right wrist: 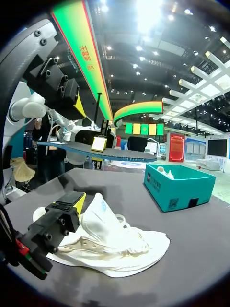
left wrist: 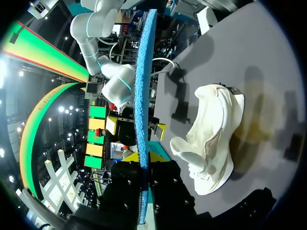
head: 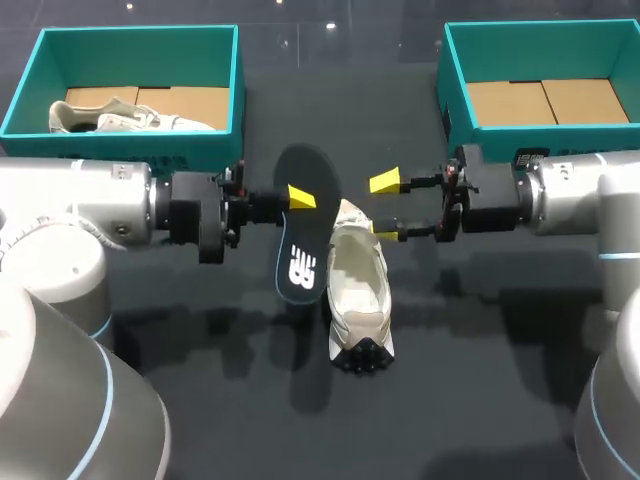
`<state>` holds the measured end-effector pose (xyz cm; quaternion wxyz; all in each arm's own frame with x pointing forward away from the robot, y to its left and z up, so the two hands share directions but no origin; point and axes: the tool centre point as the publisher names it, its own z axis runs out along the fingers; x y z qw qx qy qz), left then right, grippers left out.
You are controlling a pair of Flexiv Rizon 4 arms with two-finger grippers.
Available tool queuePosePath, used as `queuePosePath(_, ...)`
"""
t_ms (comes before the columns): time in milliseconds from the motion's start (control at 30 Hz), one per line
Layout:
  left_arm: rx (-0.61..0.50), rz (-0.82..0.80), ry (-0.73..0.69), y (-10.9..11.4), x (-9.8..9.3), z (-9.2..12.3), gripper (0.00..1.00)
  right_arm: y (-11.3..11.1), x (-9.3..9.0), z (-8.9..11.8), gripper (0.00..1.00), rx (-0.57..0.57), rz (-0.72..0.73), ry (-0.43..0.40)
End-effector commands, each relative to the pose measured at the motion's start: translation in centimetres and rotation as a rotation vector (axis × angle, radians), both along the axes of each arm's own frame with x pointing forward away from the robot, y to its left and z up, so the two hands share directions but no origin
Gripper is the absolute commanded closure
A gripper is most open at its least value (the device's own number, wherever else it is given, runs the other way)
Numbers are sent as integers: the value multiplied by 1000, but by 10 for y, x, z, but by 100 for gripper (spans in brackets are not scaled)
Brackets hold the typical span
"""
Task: Take the shoe out of the shoebox, open the shoe tongue, remove and reinsert the insole, then place the shoe into the shoebox
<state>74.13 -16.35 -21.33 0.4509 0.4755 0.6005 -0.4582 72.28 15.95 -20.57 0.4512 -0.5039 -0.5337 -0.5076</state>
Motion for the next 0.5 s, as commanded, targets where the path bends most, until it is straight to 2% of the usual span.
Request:
queuePosePath(33, 23, 31, 22, 17, -31, 4, 100, -6, -3, 3, 0, -9, 1, 1)
queuePosePath(167, 46, -6, 67, 18, -48, 1, 100, -6, -3, 3, 0, -9, 1, 1)
queuePosePath(233, 64, -17, 91, 16, -56, 1, 100, -15, -12, 4, 0, -14, 64, -117)
queuePosePath(500, 113, -51, 149, 14, -94, 5, 100, -53, -34, 0, 0, -243, 213, -261)
